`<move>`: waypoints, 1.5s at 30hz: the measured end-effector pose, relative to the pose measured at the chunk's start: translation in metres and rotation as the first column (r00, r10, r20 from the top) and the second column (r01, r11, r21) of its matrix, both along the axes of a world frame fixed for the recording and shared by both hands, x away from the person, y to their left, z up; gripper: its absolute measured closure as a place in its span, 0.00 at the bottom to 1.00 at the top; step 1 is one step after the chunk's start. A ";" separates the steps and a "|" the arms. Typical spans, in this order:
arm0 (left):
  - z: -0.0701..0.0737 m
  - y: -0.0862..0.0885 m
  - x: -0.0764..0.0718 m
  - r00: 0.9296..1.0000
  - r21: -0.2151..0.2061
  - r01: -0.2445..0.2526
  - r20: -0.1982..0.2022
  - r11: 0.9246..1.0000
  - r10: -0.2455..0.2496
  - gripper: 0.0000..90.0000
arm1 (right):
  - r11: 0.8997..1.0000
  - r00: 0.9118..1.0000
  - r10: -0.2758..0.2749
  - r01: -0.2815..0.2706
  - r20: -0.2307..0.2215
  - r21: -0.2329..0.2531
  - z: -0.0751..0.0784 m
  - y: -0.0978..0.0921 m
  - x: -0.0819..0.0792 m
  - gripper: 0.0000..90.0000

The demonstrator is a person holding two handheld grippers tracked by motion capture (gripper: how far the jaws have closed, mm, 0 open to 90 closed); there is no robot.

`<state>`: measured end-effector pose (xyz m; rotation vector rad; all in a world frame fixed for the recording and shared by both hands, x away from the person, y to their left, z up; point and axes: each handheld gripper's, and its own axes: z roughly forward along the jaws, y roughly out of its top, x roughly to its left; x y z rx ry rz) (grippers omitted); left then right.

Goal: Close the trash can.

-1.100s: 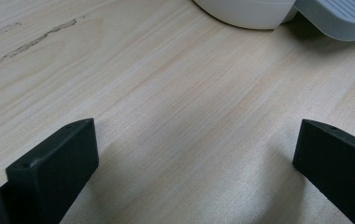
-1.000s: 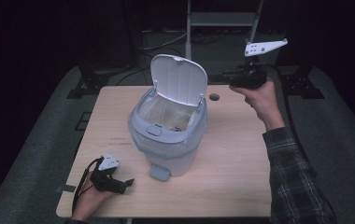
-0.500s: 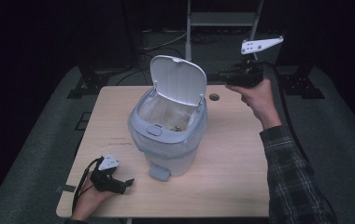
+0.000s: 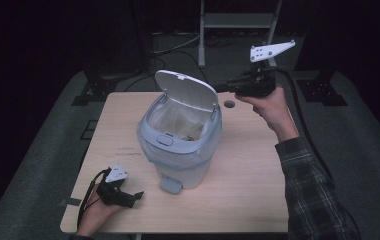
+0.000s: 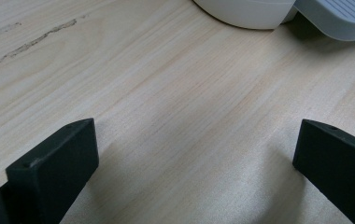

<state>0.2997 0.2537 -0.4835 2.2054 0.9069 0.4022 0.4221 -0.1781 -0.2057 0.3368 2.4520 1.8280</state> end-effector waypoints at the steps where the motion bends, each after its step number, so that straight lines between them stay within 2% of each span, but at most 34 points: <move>1: 0.000 0.000 0.000 1.000 0.000 0.000 0.000 1.000 0.000 0.00 | 1.000 1.000 0.006 -0.006 -0.001 0.000 0.000 0.002 -0.001 1.00; 22: 0.000 0.000 0.000 1.000 0.000 0.000 0.000 1.000 0.000 0.00 | 0.996 0.996 0.089 -0.088 0.005 -0.027 0.000 0.034 -0.014 1.00; 28: 0.000 0.000 0.000 1.000 0.000 -0.001 0.000 1.000 0.001 0.00 | 0.992 0.992 0.124 -0.123 0.010 -0.040 0.001 0.045 -0.016 1.00; 35: 0.000 0.000 0.000 1.000 0.000 0.000 0.000 1.000 0.000 0.00 | 0.986 0.986 0.166 -0.166 -0.002 -0.033 0.000 0.058 -0.016 1.00; 45: 0.000 0.000 0.000 1.000 0.000 0.000 0.000 1.000 0.000 0.00 | 0.979 0.980 0.197 -0.197 -0.009 -0.044 -0.005 0.074 -0.017 1.00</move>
